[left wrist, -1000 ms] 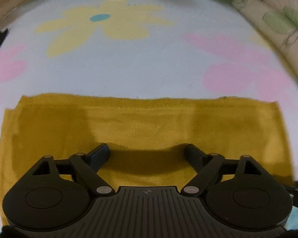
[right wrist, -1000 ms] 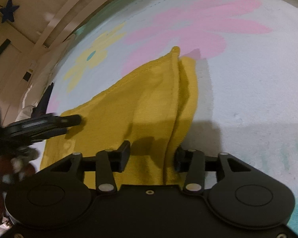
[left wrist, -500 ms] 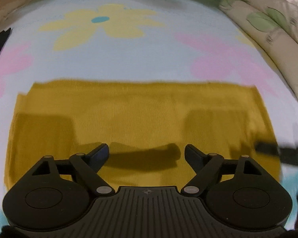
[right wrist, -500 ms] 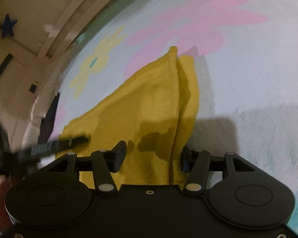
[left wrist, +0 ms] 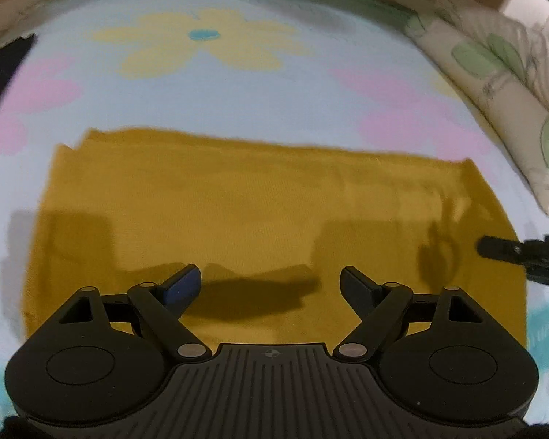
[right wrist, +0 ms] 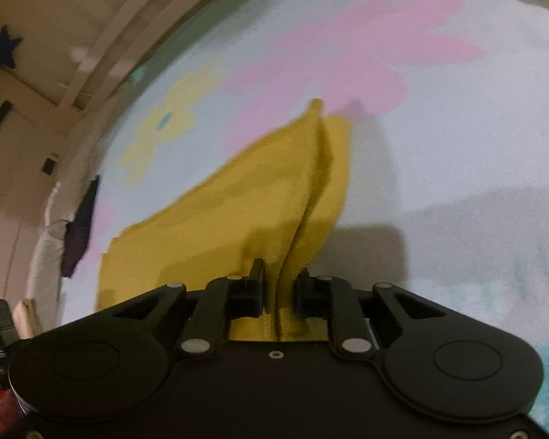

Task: Fold small clothes
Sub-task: 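Lift the held edge with the right gripper and fold it over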

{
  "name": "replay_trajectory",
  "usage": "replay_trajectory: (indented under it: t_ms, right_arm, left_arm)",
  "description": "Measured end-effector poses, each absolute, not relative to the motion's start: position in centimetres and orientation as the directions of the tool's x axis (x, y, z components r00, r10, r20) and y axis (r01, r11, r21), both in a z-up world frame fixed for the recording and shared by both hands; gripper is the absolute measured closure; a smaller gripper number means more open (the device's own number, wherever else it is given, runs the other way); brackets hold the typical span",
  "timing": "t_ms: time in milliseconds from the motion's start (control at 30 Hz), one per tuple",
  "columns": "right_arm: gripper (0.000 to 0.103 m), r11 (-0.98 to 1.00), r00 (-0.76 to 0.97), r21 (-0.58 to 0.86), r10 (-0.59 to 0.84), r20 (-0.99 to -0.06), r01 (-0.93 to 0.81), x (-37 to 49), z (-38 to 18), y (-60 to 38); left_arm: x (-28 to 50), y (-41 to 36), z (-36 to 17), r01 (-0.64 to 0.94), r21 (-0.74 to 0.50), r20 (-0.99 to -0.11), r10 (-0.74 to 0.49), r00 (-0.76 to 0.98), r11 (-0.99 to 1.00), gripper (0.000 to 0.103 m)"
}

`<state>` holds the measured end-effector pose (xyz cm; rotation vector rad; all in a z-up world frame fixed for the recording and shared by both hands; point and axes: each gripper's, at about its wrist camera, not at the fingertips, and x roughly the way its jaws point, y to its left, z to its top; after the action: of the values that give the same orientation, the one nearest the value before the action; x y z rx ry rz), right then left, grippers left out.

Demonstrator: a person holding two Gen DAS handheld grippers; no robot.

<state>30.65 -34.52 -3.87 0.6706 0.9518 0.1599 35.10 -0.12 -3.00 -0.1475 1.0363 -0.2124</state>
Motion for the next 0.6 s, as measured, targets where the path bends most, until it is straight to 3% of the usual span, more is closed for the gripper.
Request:
replay_trajectory:
  t_ms: [300, 600]
  right_arm:
    - [0.077, 0.659, 0.598, 0.748, 0.572, -0.562, 0.074, 32.4, -2.6, -29.8]
    - [0.077, 0.580, 0.566, 0.814, 0.662, -0.491, 0.027, 34.3, -3.0, -23.2]
  left_arm:
    - [35.2, 4.5, -1.1, 0.047, -0.269, -0.801, -0.251, 0.544, 0.962, 0.021]
    - [34.8, 10.4, 0.1, -0.030, -0.274, -0.787, -0.206, 0.581, 0.961, 0.020]
